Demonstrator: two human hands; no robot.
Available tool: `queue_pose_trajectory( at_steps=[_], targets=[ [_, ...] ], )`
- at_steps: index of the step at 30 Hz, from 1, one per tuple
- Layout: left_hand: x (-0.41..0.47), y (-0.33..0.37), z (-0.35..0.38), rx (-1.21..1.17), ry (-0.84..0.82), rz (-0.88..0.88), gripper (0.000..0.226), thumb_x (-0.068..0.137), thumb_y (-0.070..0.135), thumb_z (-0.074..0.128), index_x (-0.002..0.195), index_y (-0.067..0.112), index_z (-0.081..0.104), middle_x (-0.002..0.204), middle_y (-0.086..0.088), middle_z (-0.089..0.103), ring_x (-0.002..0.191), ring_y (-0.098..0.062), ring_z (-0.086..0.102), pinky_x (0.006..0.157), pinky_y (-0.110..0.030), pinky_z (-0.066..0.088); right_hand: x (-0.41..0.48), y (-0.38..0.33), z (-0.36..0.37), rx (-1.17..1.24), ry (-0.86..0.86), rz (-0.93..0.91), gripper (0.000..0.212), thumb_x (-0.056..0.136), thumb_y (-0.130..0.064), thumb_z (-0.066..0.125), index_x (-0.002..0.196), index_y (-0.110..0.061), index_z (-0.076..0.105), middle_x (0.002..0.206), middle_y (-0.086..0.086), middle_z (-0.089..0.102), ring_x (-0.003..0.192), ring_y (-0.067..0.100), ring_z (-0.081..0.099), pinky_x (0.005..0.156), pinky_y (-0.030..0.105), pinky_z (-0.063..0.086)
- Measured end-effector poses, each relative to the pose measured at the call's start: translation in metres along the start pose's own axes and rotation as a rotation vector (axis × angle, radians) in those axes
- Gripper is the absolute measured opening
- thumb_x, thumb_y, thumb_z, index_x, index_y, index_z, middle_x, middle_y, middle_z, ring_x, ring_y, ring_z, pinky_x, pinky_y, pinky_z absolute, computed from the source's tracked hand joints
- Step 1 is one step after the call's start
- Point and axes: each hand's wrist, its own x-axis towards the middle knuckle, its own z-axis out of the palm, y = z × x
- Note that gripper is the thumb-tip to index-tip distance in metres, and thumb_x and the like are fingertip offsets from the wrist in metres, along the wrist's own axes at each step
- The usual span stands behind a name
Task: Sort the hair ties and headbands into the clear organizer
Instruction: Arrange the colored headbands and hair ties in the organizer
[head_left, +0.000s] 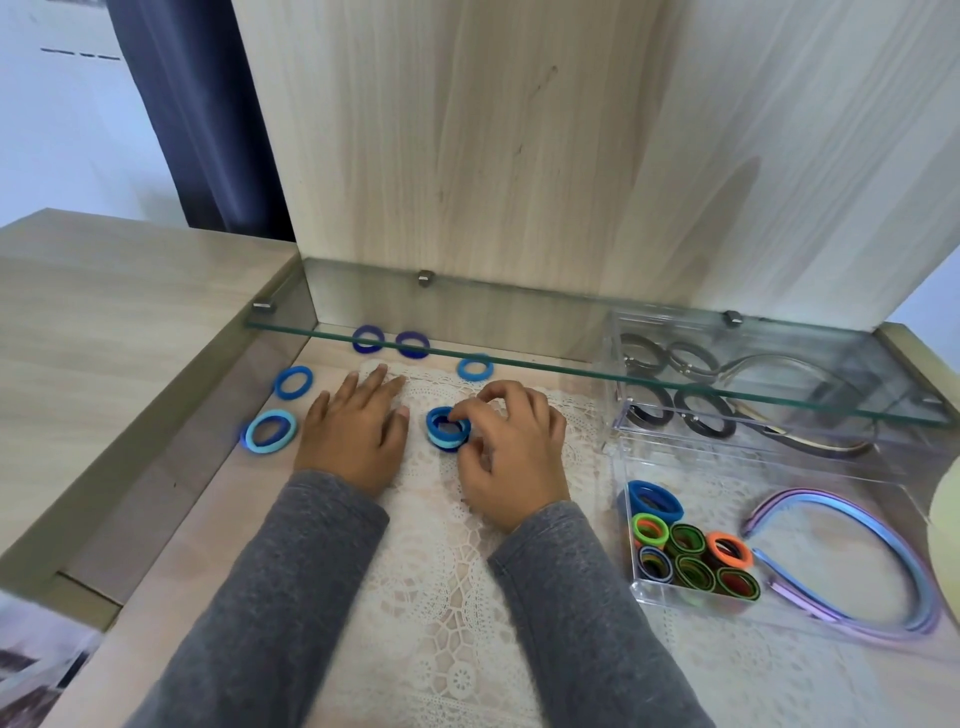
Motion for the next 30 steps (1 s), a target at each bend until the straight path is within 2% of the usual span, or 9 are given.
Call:
queue_pose_trajectory(
  at_steps=[4,8,11,14,19,24,27,30],
  targets=[
    [0.001,0.001,0.001,0.053,-0.038,-0.022,0.052,0.101,0.04,0.023,0.152,0.033,0.013,0.16,0.01,0.006,0.147,-0.014,0.006,0.119,-0.039,0.006,-0.002,-0.002,0.002,-0.119,-0.021,-0.026,0.023,0.075,-0.04,0.055,0.094,-0.032,0.066,0.114,-0.005,0.049,0.109,0.017,0.038,0.095,0.041,0.025],
    [0.0,0.002,0.001,0.05,-0.026,-0.022,0.051,0.101,0.039,0.025,0.151,0.033,0.016,0.16,0.01,0.009,0.147,-0.015,0.008,0.119,-0.039,0.007,0.001,-0.004,0.0,-0.223,-0.077,-0.06,0.034,0.08,-0.056,0.053,0.098,-0.031,0.066,0.114,-0.003,0.049,0.11,0.019,0.038,0.095,0.043,0.026],
    [-0.001,0.003,0.002,0.051,-0.022,-0.026,0.05,0.101,0.039,0.026,0.151,0.033,0.019,0.16,0.01,0.011,0.147,-0.015,0.009,0.119,-0.039,0.007,0.002,-0.008,-0.002,-0.259,-0.065,-0.069,0.028,0.08,-0.051,0.059,0.095,-0.029,0.068,0.112,-0.001,0.052,0.109,0.022,0.04,0.094,0.044,0.027],
    [-0.001,0.004,0.002,0.057,-0.013,-0.037,0.05,0.101,0.038,0.027,0.15,0.033,0.02,0.16,0.009,0.013,0.147,-0.016,0.01,0.119,-0.04,0.007,0.002,-0.011,-0.007,-0.268,-0.088,-0.088,0.023,0.084,-0.039,0.063,0.101,-0.025,0.069,0.114,0.003,0.052,0.112,0.026,0.04,0.097,0.046,0.027],
    [0.0,0.006,0.002,0.08,-0.032,-0.041,0.051,0.101,0.039,0.025,0.151,0.033,0.018,0.16,0.009,0.01,0.147,-0.016,0.009,0.119,-0.04,0.006,0.001,-0.011,-0.023,-0.335,-0.221,-0.116,0.027,0.092,-0.028,0.053,0.117,-0.026,0.063,0.121,0.002,0.044,0.118,0.025,0.031,0.103,0.043,0.02],
    [0.0,0.005,0.002,0.082,-0.054,-0.023,0.051,0.101,0.039,0.022,0.151,0.032,0.016,0.161,0.008,0.008,0.148,-0.017,0.007,0.119,-0.041,0.005,0.001,-0.012,-0.039,-0.384,-0.32,-0.142,0.03,0.091,-0.026,0.056,0.119,-0.029,0.063,0.12,0.001,0.044,0.117,0.026,0.03,0.101,0.041,0.024],
    [-0.001,0.006,0.0,0.078,-0.004,0.008,0.049,0.1,0.034,0.028,0.149,0.03,0.027,0.159,0.006,0.02,0.146,-0.015,0.015,0.118,-0.041,0.007,0.001,-0.011,-0.047,-0.413,-0.349,-0.169,0.03,0.09,-0.032,0.059,0.119,-0.029,0.064,0.12,0.001,0.045,0.116,0.025,0.031,0.1,0.04,0.026],
    [-0.01,0.01,-0.004,0.06,0.161,0.167,0.039,0.095,0.02,0.041,0.132,0.028,0.052,0.141,0.005,0.05,0.132,-0.013,0.042,0.114,-0.042,0.018,-0.005,-0.01,-0.052,-0.419,-0.341,-0.194,0.029,0.088,-0.036,0.061,0.117,-0.031,0.066,0.116,-0.001,0.047,0.114,0.024,0.032,0.097,0.039,0.026]
  ],
)
